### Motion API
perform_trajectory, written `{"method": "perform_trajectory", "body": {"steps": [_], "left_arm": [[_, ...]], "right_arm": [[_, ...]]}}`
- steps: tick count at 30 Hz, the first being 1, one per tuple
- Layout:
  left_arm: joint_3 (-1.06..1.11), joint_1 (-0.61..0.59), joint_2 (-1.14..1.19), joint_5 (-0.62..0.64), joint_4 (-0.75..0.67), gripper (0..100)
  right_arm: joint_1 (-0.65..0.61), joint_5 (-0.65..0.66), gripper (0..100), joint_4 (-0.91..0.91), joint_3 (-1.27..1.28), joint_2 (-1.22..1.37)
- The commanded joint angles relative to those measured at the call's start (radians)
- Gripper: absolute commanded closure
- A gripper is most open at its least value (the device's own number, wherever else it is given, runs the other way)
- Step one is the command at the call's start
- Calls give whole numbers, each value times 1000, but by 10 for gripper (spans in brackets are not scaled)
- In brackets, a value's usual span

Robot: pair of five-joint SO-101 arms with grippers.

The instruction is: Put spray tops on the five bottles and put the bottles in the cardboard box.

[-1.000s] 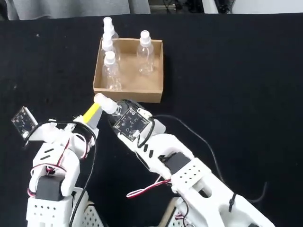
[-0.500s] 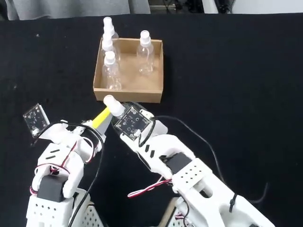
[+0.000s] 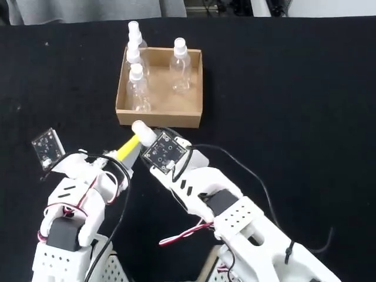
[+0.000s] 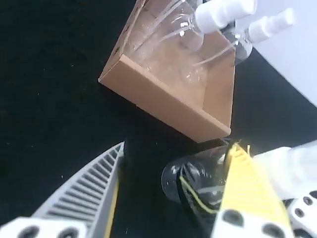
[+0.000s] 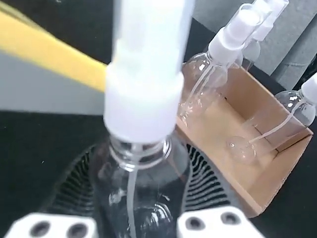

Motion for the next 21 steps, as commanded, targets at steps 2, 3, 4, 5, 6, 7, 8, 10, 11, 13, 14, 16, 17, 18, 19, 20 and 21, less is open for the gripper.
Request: {"method": "perform_trajectory", "body": {"steps": [2, 3, 4, 5, 6, 7, 8, 10, 11, 13, 14, 16, 17, 18, 19, 20, 21], "left_arm": [[-56, 90, -9, -25, 6, 690], [-56, 85, -9, -25, 5, 690], [-56, 74, -9, -25, 5, 690], [-56, 61, -9, -25, 3, 690], [-56, 48, -9, -23, 3, 690], [-56, 38, -9, -23, 3, 690], [-56, 28, -9, -14, 3, 690], [-56, 19, -9, -5, 3, 690], [-56, 19, -9, -5, 3, 690], [-56, 19, -9, -5, 3, 690], [-56, 19, -9, -5, 3, 690], [-56, 18, -9, -5, 3, 690], [-56, 10, -9, -5, 3, 690], [-56, -5, -9, -5, 3, 690], [-56, -24, -9, -5, 3, 690], [-56, -42, -9, -5, 3, 690], [-56, -61, -9, -5, 3, 690]], "right_arm": [[0, -8, 986, 2, -56, -33], [-2, -8, 986, 2, -56, -33], [-2, -8, 986, 2, -56, -33], [-2, -8, 986, 2, -56, -33], [-2, -8, 986, 2, -56, -33], [0, -8, 986, 2, -56, -33], [0, -8, 986, 2, -56, -33], [2, -8, 986, 2, -56, -33], [2, -8, 986, 2, -56, -33], [2, -8, 986, 2, -56, -33], [2, -8, 986, 2, -56, -33], [2, -8, 986, 2, -56, -36], [2, -8, 986, 2, -54, -38], [2, -8, 986, 2, -54, -38], [2, -8, 986, 2, -54, -38], [2, -8, 986, 2, -54, -38], [2, -8, 986, 2, -54, -38]]}}
